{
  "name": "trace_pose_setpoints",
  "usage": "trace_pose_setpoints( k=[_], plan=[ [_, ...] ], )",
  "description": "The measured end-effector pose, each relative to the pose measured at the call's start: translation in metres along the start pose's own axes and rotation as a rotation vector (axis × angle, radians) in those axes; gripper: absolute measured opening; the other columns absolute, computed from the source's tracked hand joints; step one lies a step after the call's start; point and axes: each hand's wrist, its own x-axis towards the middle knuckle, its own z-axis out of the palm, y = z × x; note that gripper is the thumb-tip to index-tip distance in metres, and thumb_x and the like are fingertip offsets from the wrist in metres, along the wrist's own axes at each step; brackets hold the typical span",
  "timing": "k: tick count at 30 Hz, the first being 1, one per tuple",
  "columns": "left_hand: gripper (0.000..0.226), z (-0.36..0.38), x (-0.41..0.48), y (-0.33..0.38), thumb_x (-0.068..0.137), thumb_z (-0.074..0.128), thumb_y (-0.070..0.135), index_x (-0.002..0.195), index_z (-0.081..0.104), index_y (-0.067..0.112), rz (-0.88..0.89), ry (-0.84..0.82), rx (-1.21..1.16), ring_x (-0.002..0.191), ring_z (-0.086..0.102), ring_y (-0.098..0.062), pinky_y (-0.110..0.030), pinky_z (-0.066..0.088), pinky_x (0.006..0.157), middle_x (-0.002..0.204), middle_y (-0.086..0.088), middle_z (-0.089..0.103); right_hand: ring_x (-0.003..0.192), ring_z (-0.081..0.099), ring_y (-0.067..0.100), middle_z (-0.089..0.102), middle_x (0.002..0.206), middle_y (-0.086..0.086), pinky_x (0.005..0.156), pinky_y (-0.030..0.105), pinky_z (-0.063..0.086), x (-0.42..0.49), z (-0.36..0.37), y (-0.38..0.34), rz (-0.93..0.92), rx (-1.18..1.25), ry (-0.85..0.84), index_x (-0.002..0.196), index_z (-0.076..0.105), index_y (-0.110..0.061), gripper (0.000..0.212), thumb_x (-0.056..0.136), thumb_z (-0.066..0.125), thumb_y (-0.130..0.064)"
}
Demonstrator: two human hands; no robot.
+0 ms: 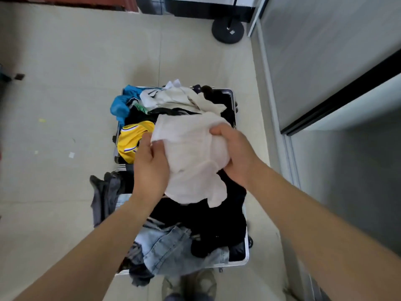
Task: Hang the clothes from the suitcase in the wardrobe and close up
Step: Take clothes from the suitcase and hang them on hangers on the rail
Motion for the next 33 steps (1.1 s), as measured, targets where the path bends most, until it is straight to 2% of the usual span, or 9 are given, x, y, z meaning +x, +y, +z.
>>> trace_pose_setpoints(
  k=[3,6,11,15,19,22,26,30,33],
  plan=[
    [0.025,-0.029,-0.015,0.09,0.101,0.044,0.019,0.077,0.051,0.022,-0.05,-0.001,-0.128,0.054,0.038,-0.005,-0.019,0.035,0.05,0.059,0.012,0.046,0.099,0.068,0.03,0.069,0.118,0.016,0.077,0.036,0.052,-0.066,0.023,-0.064,-0.021,0.012,-0.009,0.119,0.067,-0.008,0.047,0.076,0.068,-0.027],
    [0.025,-0.057,-0.038,0.17,0.099,0.05,0.027,0.077,0.057,0.016,-0.038,-0.094,-0.145,0.058,0.041,-0.009,-0.023,0.035,0.053,0.06,0.009,0.047,0.092,0.069,0.026,0.071,0.11,0.012,0.073,0.033,0.054,-0.135,0.042,-0.116,-0.078,0.077,-0.019,0.112,0.069,-0.011,0.035,0.082,0.067,-0.029],
    [0.015,-0.106,-0.096,0.292,0.094,0.058,0.035,0.09,0.064,0.021,-0.006,-0.223,-0.135,0.056,0.051,-0.002,-0.012,0.038,0.046,0.07,0.011,0.059,0.111,0.066,0.028,0.069,0.12,0.01,0.084,0.034,0.055,-0.252,0.063,-0.182,-0.158,0.193,0.003,0.127,0.065,-0.01,0.04,0.092,0.058,-0.029],
    [0.023,-0.138,-0.143,0.331,0.093,0.059,0.034,0.113,0.062,0.021,0.044,-0.251,-0.097,0.07,0.058,0.006,-0.008,0.043,0.058,0.095,0.003,0.063,0.113,0.065,0.029,0.067,0.125,0.01,0.091,0.041,0.054,-0.335,0.066,-0.223,-0.237,0.222,0.029,0.13,0.063,-0.013,0.041,0.092,0.058,-0.03],
    [0.019,-0.133,-0.186,0.351,0.098,0.05,0.033,0.098,0.064,0.02,-0.081,-0.302,-0.243,0.096,0.063,-0.014,-0.022,0.046,0.082,0.083,0.009,0.067,0.104,0.069,0.026,0.071,0.116,0.009,0.076,0.036,0.058,-0.397,0.067,-0.259,-0.345,0.22,0.097,0.128,0.062,-0.012,0.04,0.093,0.057,-0.031],
    [0.027,-0.125,-0.216,0.373,0.1,0.044,0.038,0.083,0.062,0.026,-0.176,-0.502,-0.435,0.067,0.066,-0.001,-0.009,0.047,0.055,0.06,0.018,0.068,0.084,0.072,0.022,0.076,0.094,0.006,0.066,0.03,0.057,-0.437,0.063,-0.284,-0.44,0.212,0.095,0.117,0.065,-0.01,0.031,0.098,0.049,-0.029],
    [0.038,-0.105,-0.231,0.396,0.089,0.049,0.056,0.112,0.064,0.03,-0.014,-0.619,-0.396,0.088,0.069,0.0,-0.017,0.052,0.071,0.1,0.012,0.074,0.084,0.072,0.022,0.075,0.096,0.006,0.066,0.031,0.059,-0.48,0.045,-0.305,-0.543,0.216,0.149,0.111,0.066,-0.012,0.029,0.1,0.045,-0.029],
    [0.016,-0.083,-0.232,0.423,0.098,0.049,0.04,0.104,0.061,0.032,0.251,-0.514,-0.173,0.074,0.065,0.005,-0.006,0.046,0.058,0.087,0.019,0.067,0.088,0.072,0.018,0.076,0.096,0.0,0.065,0.034,0.058,-0.509,0.014,-0.32,-0.58,0.064,0.242,0.104,0.068,-0.019,0.026,0.101,0.047,-0.034],
    [0.028,-0.07,-0.23,0.449,0.101,0.043,0.039,0.103,0.065,0.021,0.261,-0.412,-0.19,0.073,0.061,0.0,-0.009,0.045,0.055,0.084,0.013,0.065,0.091,0.068,0.016,0.072,0.101,-0.002,0.065,0.034,0.058,-0.531,-0.015,-0.335,-0.602,-0.152,0.395,0.103,0.065,-0.022,0.022,0.1,0.048,-0.036]
  ],
)
